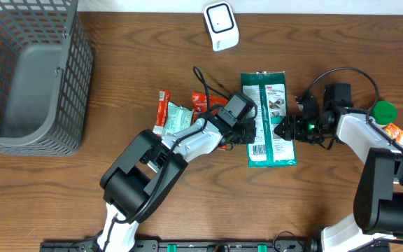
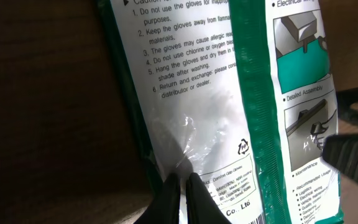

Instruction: Scan the item barcode

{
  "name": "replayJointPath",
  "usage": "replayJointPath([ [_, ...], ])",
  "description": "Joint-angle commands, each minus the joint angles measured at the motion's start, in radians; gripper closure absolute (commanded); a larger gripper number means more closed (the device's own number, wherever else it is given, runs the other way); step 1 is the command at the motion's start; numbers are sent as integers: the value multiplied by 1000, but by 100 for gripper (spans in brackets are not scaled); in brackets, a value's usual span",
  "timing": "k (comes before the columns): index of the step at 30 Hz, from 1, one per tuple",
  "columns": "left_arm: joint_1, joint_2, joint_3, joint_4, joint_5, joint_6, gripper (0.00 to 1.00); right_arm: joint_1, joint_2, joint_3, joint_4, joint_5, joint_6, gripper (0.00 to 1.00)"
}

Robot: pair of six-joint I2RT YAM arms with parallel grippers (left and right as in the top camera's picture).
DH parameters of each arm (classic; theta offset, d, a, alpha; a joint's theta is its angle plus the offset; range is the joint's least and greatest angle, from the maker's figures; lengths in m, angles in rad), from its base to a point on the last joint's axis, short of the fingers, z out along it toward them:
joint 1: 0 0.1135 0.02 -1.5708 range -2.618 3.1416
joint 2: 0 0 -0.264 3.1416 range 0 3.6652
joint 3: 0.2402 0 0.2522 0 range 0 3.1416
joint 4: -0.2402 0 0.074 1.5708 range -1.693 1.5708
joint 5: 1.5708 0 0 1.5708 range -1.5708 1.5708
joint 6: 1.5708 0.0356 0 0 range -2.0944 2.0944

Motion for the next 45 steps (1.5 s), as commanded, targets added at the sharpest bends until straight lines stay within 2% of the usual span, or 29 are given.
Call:
replayJointPath([
  [1, 3, 66, -16, -19, -34, -1, 92, -2, 47, -23, 5, -43, 10, 32],
  [9, 3, 66, -16, -22, -34, -1, 89, -2, 113, -23, 39, -225, -20, 32],
  [14, 3, 66, -16, -22, -34, -1, 89, -2, 114, -23, 49, -265, -29, 32],
  [17, 3, 66, -16, -22, -34, 0, 88, -2, 114, -23, 52, -286, -48, 42],
  [20, 3, 66, -16, -23, -34, 0, 88, -2, 114, -23, 53, -326, -55, 48],
  [31, 3, 66, -16, -23, -34, 0, 88, -2, 114, -23, 53, -363, -58, 50],
  [38, 3, 66, -16, -23, -35, 0, 88, -2, 114, -27, 60, -374, -58, 63],
  [45, 3, 66, -16, -22, -35, 7, 87, -2, 114, -31, 68, -374, -58, 68],
])
